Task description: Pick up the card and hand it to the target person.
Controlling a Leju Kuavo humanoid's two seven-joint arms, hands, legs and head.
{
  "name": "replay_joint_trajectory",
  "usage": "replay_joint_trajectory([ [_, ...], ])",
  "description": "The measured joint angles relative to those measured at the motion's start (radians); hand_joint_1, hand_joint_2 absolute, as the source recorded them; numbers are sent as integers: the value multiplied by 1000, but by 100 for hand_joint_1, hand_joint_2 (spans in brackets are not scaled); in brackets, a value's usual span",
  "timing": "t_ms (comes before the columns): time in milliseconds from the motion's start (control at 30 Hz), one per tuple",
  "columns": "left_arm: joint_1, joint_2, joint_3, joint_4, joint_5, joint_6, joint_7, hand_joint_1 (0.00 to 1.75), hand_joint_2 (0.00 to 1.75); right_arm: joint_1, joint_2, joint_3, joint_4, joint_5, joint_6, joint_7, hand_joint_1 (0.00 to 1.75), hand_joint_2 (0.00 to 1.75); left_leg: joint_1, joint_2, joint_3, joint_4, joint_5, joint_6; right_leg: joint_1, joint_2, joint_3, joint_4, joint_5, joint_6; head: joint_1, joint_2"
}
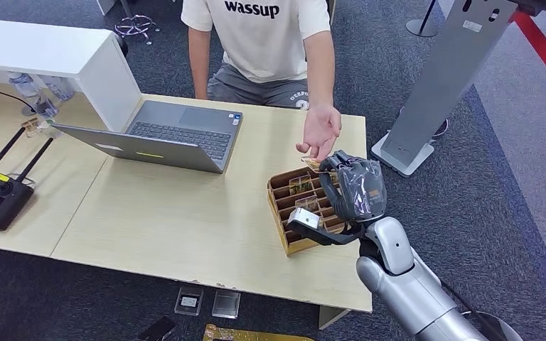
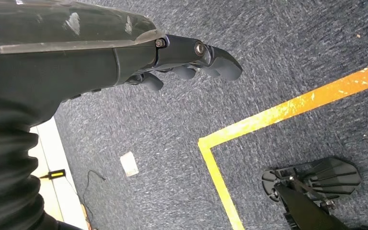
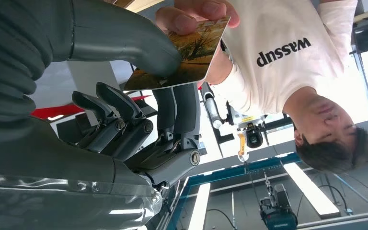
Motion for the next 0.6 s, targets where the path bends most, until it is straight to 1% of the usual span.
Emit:
replay_joint_trajectory([
  [100, 0, 0, 0, 0, 0, 0, 0, 0, 175, 1, 4, -5, 6, 6, 0, -5, 175, 175, 0, 0, 0, 0, 0, 0, 0, 0, 0, 0, 0, 0, 0, 0],
  [167, 1, -2, 0, 0, 0, -2, -8, 0, 175, 11, 27, -46, 30, 39, -1, -24, 175, 175, 0, 0, 0, 0, 0, 0, 0, 0, 0, 0, 0, 0, 0, 0],
  [233, 2, -3, 0, 0, 1, -7, -16, 0, 175, 25, 56, -97, 57, 73, -2, -46, 87, 175, 0, 0, 0, 0, 0, 0, 0, 0, 0, 0, 0, 0, 1, 0],
  [300, 2, -4, 0, 0, 0, -10, -18, 0, 175, 30, 66, -115, 64, 74, -2, -50, 0, 175, 0, 0, 0, 0, 0, 0, 0, 0, 0, 0, 0, 0, 1, 0],
  [367, 3, -4, -1, 0, 1, -12, -20, 0, 175, 34, 74, -129, 68, 68, -2, -56, 0, 175, 0, 0, 0, 0, 0, 0, 0, 0, 0, 0, 0, 0, 1, 0],
  [500, 8, -5, -1, 0, 7, -7, -25, 0, 0, 45, 84, -148, 72, 34, -3, -65, 0, 175, 0, 0, 0, 0, 0, 0, 0, 0, 0, 0, 0, 0, 1, 0],
  [600, 13, -5, 0, 0, 18, 10, -31, 0, 0, 56, 87, -153, 70, -42, -3, -67, 0, 175, 0, 0, 0, 0, 0, 0, 0, 0, 0, 0, 0, 0, 0, 0],
])
